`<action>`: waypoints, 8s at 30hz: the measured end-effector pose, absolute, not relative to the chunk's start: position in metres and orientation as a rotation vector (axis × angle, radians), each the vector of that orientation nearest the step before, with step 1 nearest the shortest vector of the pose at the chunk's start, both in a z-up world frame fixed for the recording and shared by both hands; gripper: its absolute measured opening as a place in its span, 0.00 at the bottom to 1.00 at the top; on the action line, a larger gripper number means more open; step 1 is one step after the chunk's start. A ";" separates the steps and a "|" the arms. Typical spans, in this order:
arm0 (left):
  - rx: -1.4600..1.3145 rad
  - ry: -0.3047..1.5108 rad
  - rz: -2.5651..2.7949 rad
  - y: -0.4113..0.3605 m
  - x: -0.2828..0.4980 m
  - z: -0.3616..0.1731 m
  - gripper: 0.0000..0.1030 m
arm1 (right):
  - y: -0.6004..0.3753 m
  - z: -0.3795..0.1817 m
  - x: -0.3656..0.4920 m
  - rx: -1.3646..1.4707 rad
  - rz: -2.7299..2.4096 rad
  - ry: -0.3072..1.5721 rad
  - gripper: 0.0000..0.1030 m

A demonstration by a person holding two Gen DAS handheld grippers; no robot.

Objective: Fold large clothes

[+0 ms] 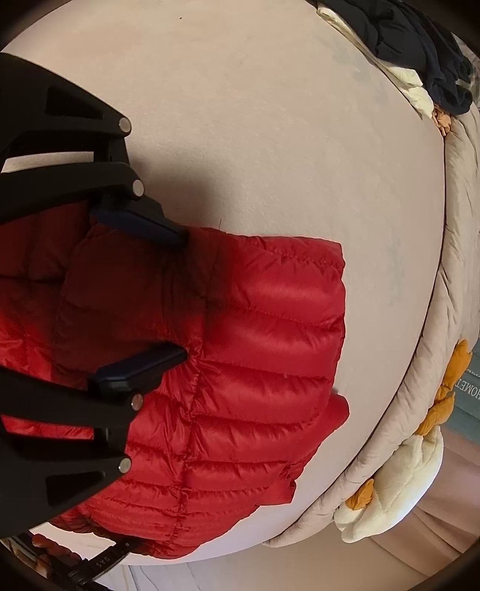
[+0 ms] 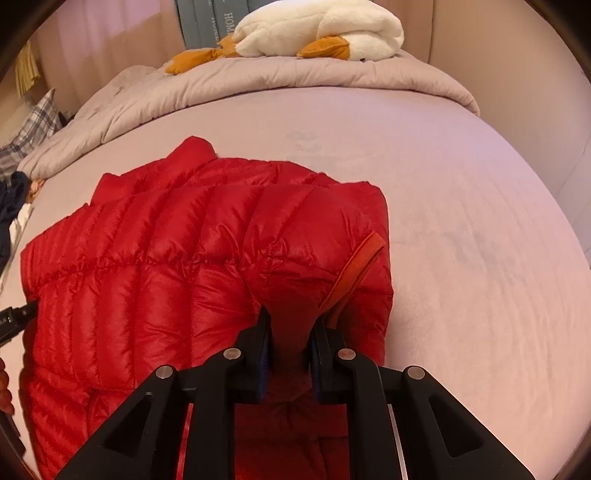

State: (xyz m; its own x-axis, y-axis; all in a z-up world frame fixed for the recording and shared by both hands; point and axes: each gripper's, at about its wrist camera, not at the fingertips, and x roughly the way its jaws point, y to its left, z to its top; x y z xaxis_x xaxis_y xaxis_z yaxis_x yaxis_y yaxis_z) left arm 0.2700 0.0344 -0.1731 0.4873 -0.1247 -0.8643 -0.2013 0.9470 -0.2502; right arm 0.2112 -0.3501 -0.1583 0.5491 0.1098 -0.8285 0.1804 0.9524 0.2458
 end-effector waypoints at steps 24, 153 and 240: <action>-0.391 1.073 0.062 0.040 0.272 -0.184 0.70 | -0.344 -0.177 0.222 0.309 -0.061 1.011 0.16; -0.516 1.049 -0.241 0.056 -0.047 -0.195 0.77 | -0.331 -0.167 -0.054 0.439 -0.004 0.923 0.98; -0.303 0.623 -0.376 0.045 -0.094 -0.002 0.12 | -0.353 -0.046 -0.117 0.421 0.129 0.433 0.17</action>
State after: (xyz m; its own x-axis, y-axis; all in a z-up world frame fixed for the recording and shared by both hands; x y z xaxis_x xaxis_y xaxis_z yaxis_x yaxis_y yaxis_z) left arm -0.0939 0.0449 -0.0021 0.7487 -0.4274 -0.5068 0.2482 0.8896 -0.3835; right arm -0.1167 -0.3532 -0.0463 0.9010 0.2092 -0.3801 -0.0324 0.9061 0.4219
